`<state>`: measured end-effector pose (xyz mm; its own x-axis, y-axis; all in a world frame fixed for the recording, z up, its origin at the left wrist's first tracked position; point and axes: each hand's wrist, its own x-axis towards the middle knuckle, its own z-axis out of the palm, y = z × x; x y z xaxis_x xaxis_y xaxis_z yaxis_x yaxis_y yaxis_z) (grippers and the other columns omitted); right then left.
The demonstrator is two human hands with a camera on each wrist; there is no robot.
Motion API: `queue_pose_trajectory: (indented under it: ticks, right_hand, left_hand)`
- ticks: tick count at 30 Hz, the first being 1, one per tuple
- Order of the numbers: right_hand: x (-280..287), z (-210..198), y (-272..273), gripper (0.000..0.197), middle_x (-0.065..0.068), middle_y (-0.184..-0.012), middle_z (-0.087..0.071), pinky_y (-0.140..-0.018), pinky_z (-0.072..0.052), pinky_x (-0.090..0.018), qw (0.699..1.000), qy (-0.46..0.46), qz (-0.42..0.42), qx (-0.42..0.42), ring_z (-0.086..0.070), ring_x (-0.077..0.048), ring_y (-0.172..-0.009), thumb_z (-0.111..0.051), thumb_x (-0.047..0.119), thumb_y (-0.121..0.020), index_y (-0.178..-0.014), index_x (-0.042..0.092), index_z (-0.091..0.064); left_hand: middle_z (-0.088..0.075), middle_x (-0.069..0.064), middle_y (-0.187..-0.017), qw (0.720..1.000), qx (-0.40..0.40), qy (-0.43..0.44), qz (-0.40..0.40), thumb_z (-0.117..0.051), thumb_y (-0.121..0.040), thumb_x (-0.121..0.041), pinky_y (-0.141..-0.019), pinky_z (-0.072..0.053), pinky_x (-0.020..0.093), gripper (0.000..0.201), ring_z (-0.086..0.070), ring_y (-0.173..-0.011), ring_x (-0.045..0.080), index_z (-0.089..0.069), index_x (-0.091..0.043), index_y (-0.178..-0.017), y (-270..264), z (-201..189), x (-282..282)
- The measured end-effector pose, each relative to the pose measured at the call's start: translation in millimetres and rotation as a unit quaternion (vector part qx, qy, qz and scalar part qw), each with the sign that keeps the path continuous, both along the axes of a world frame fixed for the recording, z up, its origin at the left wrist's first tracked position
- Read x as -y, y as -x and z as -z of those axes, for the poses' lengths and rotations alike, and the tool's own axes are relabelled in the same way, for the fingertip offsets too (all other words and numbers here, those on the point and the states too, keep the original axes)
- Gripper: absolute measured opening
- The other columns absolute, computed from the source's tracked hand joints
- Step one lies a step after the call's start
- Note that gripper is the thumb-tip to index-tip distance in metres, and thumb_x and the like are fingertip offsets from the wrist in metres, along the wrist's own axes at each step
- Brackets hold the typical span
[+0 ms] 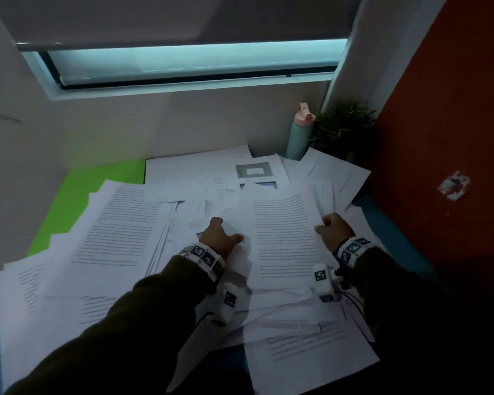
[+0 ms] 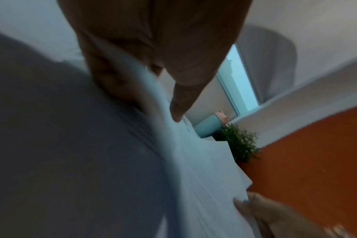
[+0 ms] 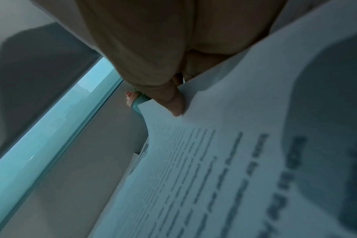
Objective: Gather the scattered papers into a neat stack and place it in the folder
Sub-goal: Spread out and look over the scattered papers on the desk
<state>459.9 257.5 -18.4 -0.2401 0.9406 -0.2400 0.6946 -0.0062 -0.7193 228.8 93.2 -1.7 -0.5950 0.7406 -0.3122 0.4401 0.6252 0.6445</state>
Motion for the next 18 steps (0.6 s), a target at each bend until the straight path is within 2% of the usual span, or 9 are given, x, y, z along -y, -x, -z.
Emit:
queue_pose_trajectory:
  ticks: [3, 5, 7, 8, 10, 11, 14, 16, 18]
  right_hand:
    - [-1.0, 0.8, 2.9, 0.038, -0.012, -0.118, -0.061, -0.090, -0.042, -0.027, 0.997, 0.049, -0.031, -0.050, -0.058, -0.027, -0.106, -0.063, 0.007, -0.088, -0.123, -0.002, -0.053]
    - [-2.2, -0.7, 3.1, 0.040, -0.013, -0.122, -0.062, -0.101, -0.044, -0.038, 0.990, 0.101, -0.047, -0.087, -0.060, -0.031, -0.111, -0.067, 0.004, -0.084, -0.122, -0.003, -0.056]
    - [-0.9, -2.9, 2.9, 0.040, -0.021, -0.122, -0.062, -0.103, -0.043, -0.052, 0.976, 0.153, -0.041, -0.147, -0.059, -0.038, -0.113, -0.067, 0.004, -0.081, -0.119, -0.003, -0.058]
    - [4.0, -7.5, 4.8, 0.037, -0.023, -0.122, -0.061, -0.102, -0.043, -0.055, 0.965, 0.182, -0.029, -0.187, -0.059, -0.039, -0.113, -0.064, 0.002, -0.084, -0.120, -0.004, -0.057]
    - [13.9, -15.0, 13.2, 0.031, -0.022, -0.119, -0.062, -0.094, -0.049, -0.050, 0.943, 0.226, -0.032, -0.241, -0.061, -0.038, -0.106, -0.056, 0.001, -0.091, -0.122, -0.006, -0.055]
    - [18.8, -16.2, 20.1, 0.030, -0.022, -0.118, -0.063, -0.092, -0.051, -0.048, 0.937, 0.236, -0.046, -0.252, -0.062, -0.037, -0.105, -0.056, 0.004, -0.093, -0.122, -0.004, -0.056]
    - [36.8, -17.8, 45.5, 0.034, -0.021, -0.122, -0.063, -0.097, -0.048, -0.050, 0.928, 0.242, -0.080, -0.273, -0.060, -0.039, -0.113, -0.056, 0.007, -0.093, -0.126, -0.001, -0.056]
    - [45.1, -16.1, 61.5, 0.033, -0.018, -0.122, -0.063, -0.096, -0.048, -0.046, 0.936, 0.206, -0.089, -0.272, -0.059, -0.036, -0.113, -0.055, 0.006, -0.094, -0.127, 0.002, -0.056]
    - [51.0, -15.7, 73.2, 0.033, -0.015, -0.122, -0.064, -0.099, -0.047, -0.047, 0.948, 0.161, -0.116, -0.251, -0.060, -0.034, -0.114, -0.058, 0.011, -0.093, -0.126, 0.005, -0.058]
  left_hand:
    - [-0.070, 0.011, -0.108, 0.997, 0.062, -0.030, 0.032, -0.072, -0.085, -0.027, -0.080, -0.045, 0.026, 0.028, -0.066, -0.104, 0.028, -0.067, -0.012, -0.108, 9.0, 4.3, 10.1]
    - [-0.070, 0.011, -0.092, 0.988, 0.137, -0.063, 0.019, -0.073, -0.085, -0.015, -0.077, -0.050, 0.029, 0.009, -0.066, -0.090, 0.027, -0.069, -0.011, -0.092, 22.5, 7.0, 21.9]
    - [-0.072, 0.012, -0.091, 0.969, 0.230, -0.094, -0.002, -0.074, -0.082, -0.008, -0.081, -0.056, 0.039, 0.018, -0.065, -0.085, 0.027, -0.070, -0.005, -0.100, 36.0, 12.3, 36.3]
    - [-0.074, 0.012, -0.089, 0.950, 0.288, -0.123, -0.013, -0.072, -0.083, -0.004, -0.079, -0.058, 0.042, 0.021, -0.066, -0.082, 0.028, -0.068, -0.003, -0.104, 39.9, 16.4, 45.1]
    - [-0.076, 0.013, -0.093, 0.896, 0.402, -0.186, -0.021, -0.062, -0.088, 0.004, -0.072, -0.060, 0.038, 0.023, -0.070, -0.082, 0.030, -0.064, -0.001, -0.111, 38.7, 20.7, 61.4]
    - [-0.075, 0.017, -0.102, 0.871, 0.444, -0.210, -0.024, -0.062, -0.088, 0.003, -0.074, -0.061, 0.038, 0.028, -0.071, -0.088, 0.032, -0.062, 0.000, -0.116, 38.0, 23.7, 68.1]
    - [-0.072, 0.021, -0.113, 0.825, 0.506, -0.254, -0.008, -0.087, -0.063, -0.015, -0.080, -0.061, 0.042, 0.065, -0.071, -0.096, 0.036, -0.061, -0.002, -0.122, 35.1, 29.3, 82.3]
    - [-0.072, 0.021, -0.110, 0.810, 0.523, -0.266, -0.004, -0.088, -0.061, -0.012, -0.079, -0.061, 0.043, 0.067, -0.072, -0.095, 0.035, -0.061, 0.000, -0.122, 36.0, 28.8, 89.5]
    - [-0.073, 0.021, -0.107, 0.826, 0.495, -0.266, -0.038, -0.069, -0.077, 0.002, -0.078, -0.061, 0.048, 0.043, -0.071, -0.094, 0.038, -0.061, -0.001, -0.120, 43.2, 24.2, 95.7]
